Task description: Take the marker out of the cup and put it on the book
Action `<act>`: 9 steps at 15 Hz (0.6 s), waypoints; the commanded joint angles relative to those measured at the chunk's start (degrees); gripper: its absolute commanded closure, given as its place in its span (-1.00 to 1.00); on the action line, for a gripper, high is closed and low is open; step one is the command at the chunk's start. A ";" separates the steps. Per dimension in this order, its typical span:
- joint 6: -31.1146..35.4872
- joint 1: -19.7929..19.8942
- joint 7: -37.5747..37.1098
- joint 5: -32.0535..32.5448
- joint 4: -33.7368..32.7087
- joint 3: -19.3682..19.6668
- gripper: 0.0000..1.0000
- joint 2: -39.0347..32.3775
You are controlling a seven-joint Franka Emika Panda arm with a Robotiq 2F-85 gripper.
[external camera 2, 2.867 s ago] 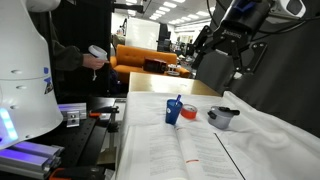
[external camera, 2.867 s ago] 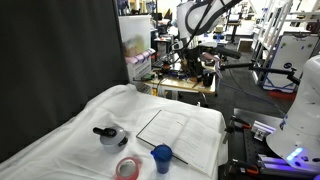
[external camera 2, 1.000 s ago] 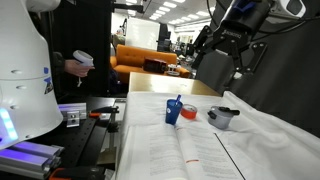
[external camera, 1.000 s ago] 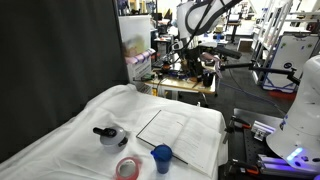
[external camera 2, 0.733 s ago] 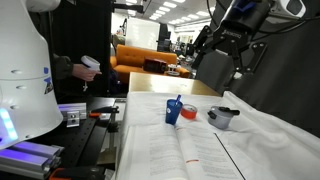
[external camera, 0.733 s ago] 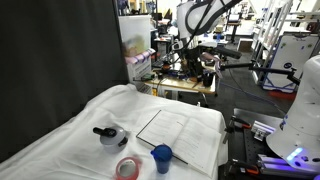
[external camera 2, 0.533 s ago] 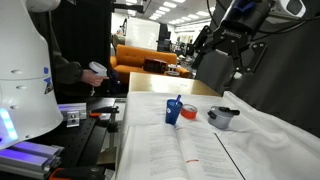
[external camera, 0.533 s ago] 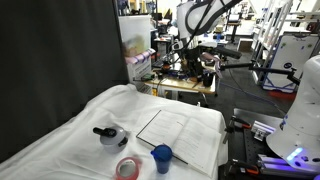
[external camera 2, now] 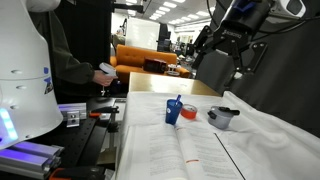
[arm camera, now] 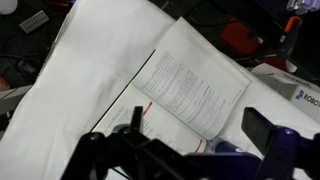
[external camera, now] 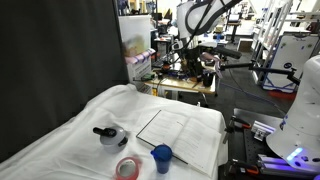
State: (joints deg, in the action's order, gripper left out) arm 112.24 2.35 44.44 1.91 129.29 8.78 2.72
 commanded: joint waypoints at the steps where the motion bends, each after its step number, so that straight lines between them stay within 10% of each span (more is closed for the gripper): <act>1: -0.10 0.98 0.02 -0.04 -0.08 -0.99 -1.00 -0.02; 9: 4.90 1.03 2.07 1.15 1.63 -0.96 -1.00 0.57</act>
State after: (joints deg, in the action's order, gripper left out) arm 113.33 2.35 45.46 1.78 129.48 8.77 2.72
